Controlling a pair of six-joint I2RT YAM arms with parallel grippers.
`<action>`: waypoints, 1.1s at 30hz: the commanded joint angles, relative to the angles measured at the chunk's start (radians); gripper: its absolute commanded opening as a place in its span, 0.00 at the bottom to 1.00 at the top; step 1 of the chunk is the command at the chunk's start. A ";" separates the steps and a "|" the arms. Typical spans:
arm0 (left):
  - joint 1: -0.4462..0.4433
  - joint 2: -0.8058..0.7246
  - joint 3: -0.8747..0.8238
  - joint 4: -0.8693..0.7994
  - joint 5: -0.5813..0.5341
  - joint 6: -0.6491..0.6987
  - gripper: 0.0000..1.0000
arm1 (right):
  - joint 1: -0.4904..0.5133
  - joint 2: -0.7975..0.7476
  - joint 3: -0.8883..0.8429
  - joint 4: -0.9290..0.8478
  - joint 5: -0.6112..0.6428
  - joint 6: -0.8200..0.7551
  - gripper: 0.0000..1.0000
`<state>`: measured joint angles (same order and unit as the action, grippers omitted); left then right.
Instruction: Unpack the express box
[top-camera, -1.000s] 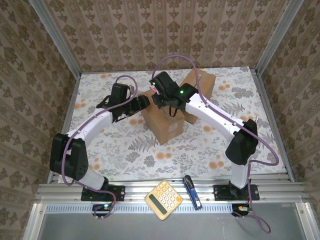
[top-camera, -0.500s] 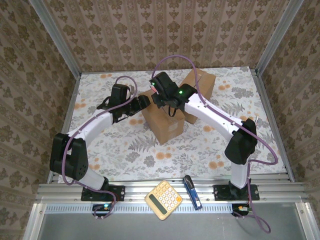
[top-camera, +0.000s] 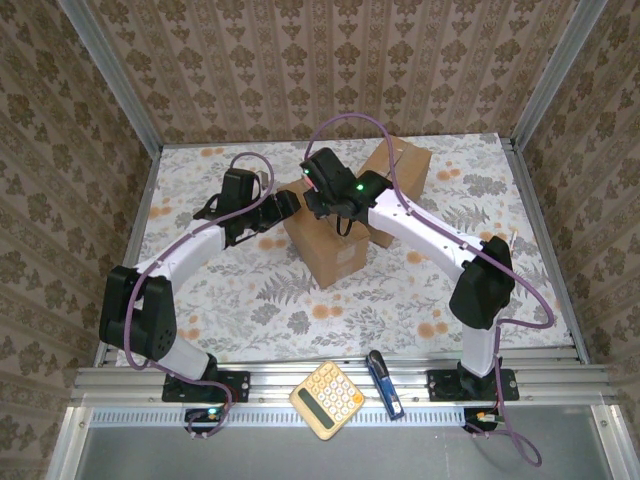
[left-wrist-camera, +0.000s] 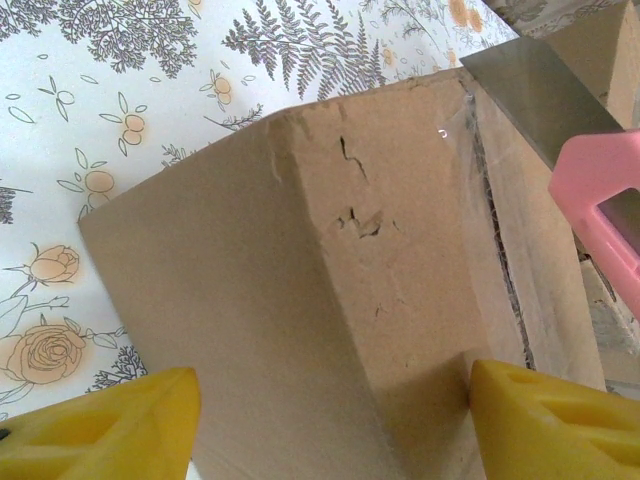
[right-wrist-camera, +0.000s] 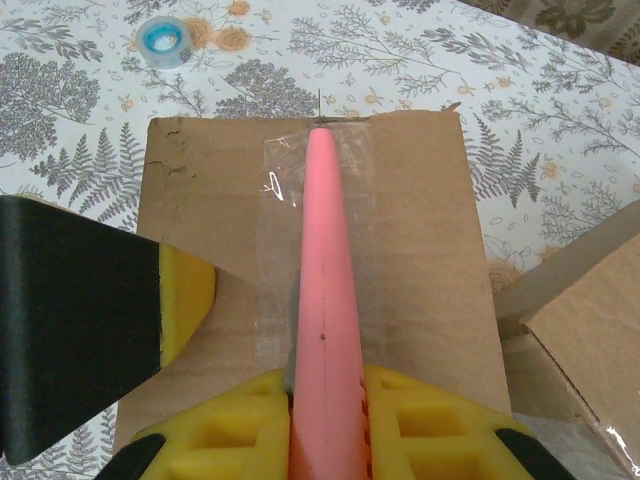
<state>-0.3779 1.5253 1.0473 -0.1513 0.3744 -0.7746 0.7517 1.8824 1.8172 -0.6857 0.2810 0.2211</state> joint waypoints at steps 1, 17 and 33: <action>0.005 -0.003 -0.024 -0.003 0.004 -0.014 0.70 | 0.010 -0.011 -0.031 -0.004 -0.018 0.030 0.00; 0.008 0.001 -0.028 0.013 0.015 -0.023 0.69 | 0.015 -0.049 -0.061 0.009 -0.016 0.041 0.00; 0.008 0.004 -0.037 0.029 0.024 -0.033 0.69 | 0.023 -0.076 -0.073 0.021 -0.025 0.041 0.00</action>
<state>-0.3779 1.5253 1.0290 -0.1135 0.3897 -0.7937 0.7650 1.8397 1.7561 -0.6472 0.2646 0.2432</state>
